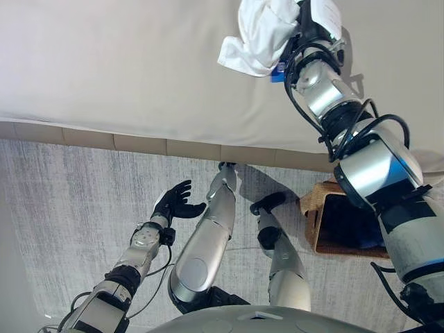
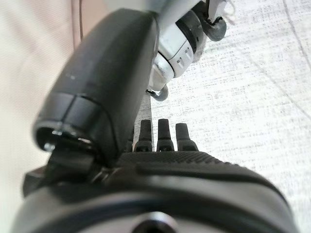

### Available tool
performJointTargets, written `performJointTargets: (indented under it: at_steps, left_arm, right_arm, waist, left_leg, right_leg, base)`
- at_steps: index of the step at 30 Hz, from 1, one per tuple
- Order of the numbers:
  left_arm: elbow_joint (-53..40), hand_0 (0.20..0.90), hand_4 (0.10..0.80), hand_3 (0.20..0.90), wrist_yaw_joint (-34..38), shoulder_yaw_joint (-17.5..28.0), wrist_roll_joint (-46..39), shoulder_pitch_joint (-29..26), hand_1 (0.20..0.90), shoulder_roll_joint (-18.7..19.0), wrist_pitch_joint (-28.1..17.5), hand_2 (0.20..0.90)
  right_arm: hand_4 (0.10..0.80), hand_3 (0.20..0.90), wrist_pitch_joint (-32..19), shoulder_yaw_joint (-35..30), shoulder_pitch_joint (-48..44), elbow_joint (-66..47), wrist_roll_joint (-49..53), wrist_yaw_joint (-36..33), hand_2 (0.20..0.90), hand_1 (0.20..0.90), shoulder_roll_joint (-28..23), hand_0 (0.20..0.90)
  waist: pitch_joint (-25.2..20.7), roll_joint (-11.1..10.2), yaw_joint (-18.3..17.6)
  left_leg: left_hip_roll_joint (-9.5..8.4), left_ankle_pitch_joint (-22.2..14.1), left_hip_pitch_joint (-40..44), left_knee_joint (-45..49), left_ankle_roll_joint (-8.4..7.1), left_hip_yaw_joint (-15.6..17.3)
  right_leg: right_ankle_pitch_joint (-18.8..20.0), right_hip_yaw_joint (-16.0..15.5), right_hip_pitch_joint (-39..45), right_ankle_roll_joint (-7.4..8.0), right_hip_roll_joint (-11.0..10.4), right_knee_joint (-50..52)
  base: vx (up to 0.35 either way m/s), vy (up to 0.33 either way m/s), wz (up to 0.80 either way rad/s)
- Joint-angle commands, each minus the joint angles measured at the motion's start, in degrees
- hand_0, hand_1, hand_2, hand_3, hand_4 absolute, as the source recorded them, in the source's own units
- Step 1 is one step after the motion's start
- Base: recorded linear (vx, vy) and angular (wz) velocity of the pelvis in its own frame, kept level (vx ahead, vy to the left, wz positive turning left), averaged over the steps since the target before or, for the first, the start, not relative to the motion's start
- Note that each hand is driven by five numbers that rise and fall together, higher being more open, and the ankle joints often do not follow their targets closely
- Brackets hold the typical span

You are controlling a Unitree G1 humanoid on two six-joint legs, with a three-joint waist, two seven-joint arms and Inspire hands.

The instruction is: Pick up the clothes from the bed and place them into the basket

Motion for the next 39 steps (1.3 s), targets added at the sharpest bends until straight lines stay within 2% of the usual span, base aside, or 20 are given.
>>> performJointTargets:
  at_steps: [1, 3, 4, 6, 8, 9, 12, 17, 20, 26, 31, 35, 39]
  left_arm:
    - [4.8, 0.9, 0.8, 0.9, 1.99, -2.54, 4.11, 3.76, 0.9, 1.88, -0.35, 0.9]
    - [5.87, 0.9, 0.8, 0.9, 2.32, -2.01, 5.08, 3.72, 0.9, 2.15, -0.15, 0.9]
    - [6.69, 0.9, 0.8, 0.9, 2.37, -1.73, 5.62, 3.1, 0.9, 2.59, 0.74, 0.9]
    - [8.04, 0.9, 0.8, 0.9, 2.38, -1.15, 6.69, 2.61, 0.9, 3.56, 2.45, 0.9]
    - [8.9, 0.9, 0.8, 0.9, 1.9, -0.23, 7.77, 3.21, 0.9, 4.05, 3.51, 0.9]
    - [8.98, 0.9, 0.8, 0.9, 1.81, -0.13, 8.05, 3.34, 0.9, 4.13, 3.6, 0.9]
    - [10.48, 0.9, 0.8, 0.9, 0.09, 0.01, 9.54, 4.14, 0.9, 4.03, 6.72, 0.9]
    - [13.01, 0.9, 0.8, 0.9, -2.27, -0.52, 11.9, 4.74, 0.9, 2.53, 9.36, 0.9]
    - [14.52, 0.9, 0.8, 0.9, -3.85, -0.82, 13.5, 6.19, 0.9, 1.33, 9.53, 0.9]
    - [18.33, 0.9, 0.8, 0.9, -5.0, 0.27, 16.3, 8.25, 0.9, 0.84, 9.57, 0.9]
    - [20.17, 0.9, 0.8, 0.9, -6.72, 1.11, 19.1, 8.88, 0.9, 1.21, 10.52, 0.9]
    - [21.07, 0.9, 0.8, 0.9, -6.87, 0.46, 19.51, 8.63, 0.9, 0.97, 11.84, 0.9]
    - [21.03, 0.9, 0.8, 0.9, -6.96, -0.08, 19.06, 8.38, 0.9, 0.99, 11.79, 0.9]
  right_arm:
    - [0.1, 0.2, -10.22, -3.45, -0.41, -13.99, -1.17, -11.65, 0.3, 0.3, -0.19, 0.3]
    - [0.1, 0.2, -10.7, -5.24, 0.61, -17.62, -1.53, -12.66, 0.3, 0.3, -1.62, 0.3]
    - [0.1, 0.2, -10.6, -6.55, 0.84, -20.42, -1.4, -12.17, 0.3, 0.3, -3.3, 0.3]
    - [0.1, 0.2, -8.99, -8.17, 1.21, -24.95, -1.12, -12.45, 0.3, 0.3, -6.32, 0.3]
    - [0.1, 0.2, -7.68, -9.78, 2.52, -28.97, -1.59, -11.75, 0.3, 0.3, -8.83, 0.3]
    - [0.1, 0.2, -7.29, -10.1, 2.83, -29.8, -1.96, -11.73, 0.3, 0.3, -9.27, 0.3]
    - [0.1, 0.2, -4.82, -10.71, 4.29, -34.41, -2.09, -8.56, 0.3, 0.3, -14.62, 0.3]
    - [0.1, 0.2, -2.42, -11.65, 4.36, -36.02, 0.04, -5.56, 0.3, 0.3, -21.0, 0.3]
    - [0.1, 0.2, -1.13, -12.88, 4.53, -36.43, 1.78, -3.95, 0.3, 0.3, -24.85, 0.3]
    - [0.1, 0.2, -0.53, -15.59, 5.66, -36.17, 5.54, -3.8, 0.3, 0.3, -31.18, 0.3]
    - [0.1, 0.2, 0.07, -19.76, 10.78, -38.0, 12.73, -2.77, 0.3, 0.3, -33.25, 0.3]
    - [0.1, 0.2, -0.56, -25.51, 17.25, -38.1, 21.86, -0.64, 0.3, 0.3, -31.09, 0.3]
    - [0.1, 0.2, -1.13, -28.89, 22.11, -36.37, 25.16, 1.01, 0.3, 0.3, -28.77, 0.3]
  waist:
    - [1.12, -2.81, -2.21]
    - [1.12, -3.53, -3.31]
    - [1.12, -4.09, -4.02]
    - [1.12, -4.93, -5.14]
    - [-1.84, -5.69, -6.77]
    - [-2.37, -5.73, -7.04]
    - [-9.94, -5.14, -11.22]
    - [-17.52, -4.29, -15.49]
    - [-20.95, -3.72, -17.13]
    - [-23.83, -3.81, -19.59]
    - [-24.66, -3.1, -21.81]
    - [-24.53, -1.76, -24.12]
    - [-24.0, -0.89, -25.73]
  left_leg:
    - [2.34, -2.62, 11.06, -8.76, 4.2, 5.47]
    - [2.96, -3.12, 14.55, -9.64, 4.09, 7.08]
    - [2.89, -2.03, 16.43, -9.86, 4.3, 8.15]
    - [3.0, -2.95, 23.31, -11.18, 4.19, 10.35]
    - [3.04, -3.99, 27.05, -12.23, 4.22, 11.94]
    - [3.06, -4.22, 27.64, -12.37, 4.24, 12.23]
    - [2.67, -6.18, 33.83, -13.15, 4.75, 14.42]
    - [2.45, -7.17, 40.01, -14.33, 5.07, 17.1]
    - [2.32, -7.43, 42.87, -15.48, 4.87, 18.23]
    - [1.68, -8.98, 45.76, -15.46, 4.96, 19.89]
    - [1.66, -10.22, 47.55, -14.87, 5.29, 21.41]
    - [1.89, -11.13, 48.53, -13.87, 5.46, 22.64]
    - [2.1, -11.83, 48.84, -12.52, 5.59, 23.2]
  right_leg:
    - [1.05, 5.03, 9.56, 2.76, -0.79, -0.56]
    - [1.14, 6.62, 12.32, 2.82, -0.1, -2.15]
    - [2.56, 7.23, 14.45, 2.41, 0.14, -3.97]
    - [2.31, 9.61, 21.02, 2.26, 0.97, -6.99]
    - [2.39, 11.43, 24.21, 2.07, 1.8, -9.41]
    - [2.43, 11.74, 24.64, 2.01, 1.9, -9.73]
    - [2.76, 14.26, 28.27, 1.17, 2.09, -12.0]
    - [3.63, 16.27, 31.81, 0.66, 2.26, -14.35]
    - [3.94, 16.63, 33.86, 0.34, 2.75, -15.88]
    - [3.9, 18.56, 35.55, 0.03, 3.4, -17.12]
    - [3.46, 20.59, 36.12, -0.23, 3.65, -16.83]
    - [2.44, 22.1, 36.2, -0.82, 3.86, -15.25]
    - [1.43, 23.58, 35.93, -1.51, 4.06, -13.4]
  base:
    - [-0.017, -0.053, -0.46]
    - [-0.037, -0.032, -0.46]
    - [-0.015, -0.023, -0.51]
    - [0.077, -0.055, -0.52]
    - [0.131, -0.057, -0.66]
    - [0.178, -0.004, -0.54]
    - [0.221, 0.035, -0.49]
    - [0.19, -0.009, -0.4]
    - [0.19, -0.029, -0.24]
    - [0.081, -0.079, -0.16]
    - [0.03, -0.059, -0.24]
    - [0.03, -0.034, -0.24]
    - [0.023, -0.049, -0.24]
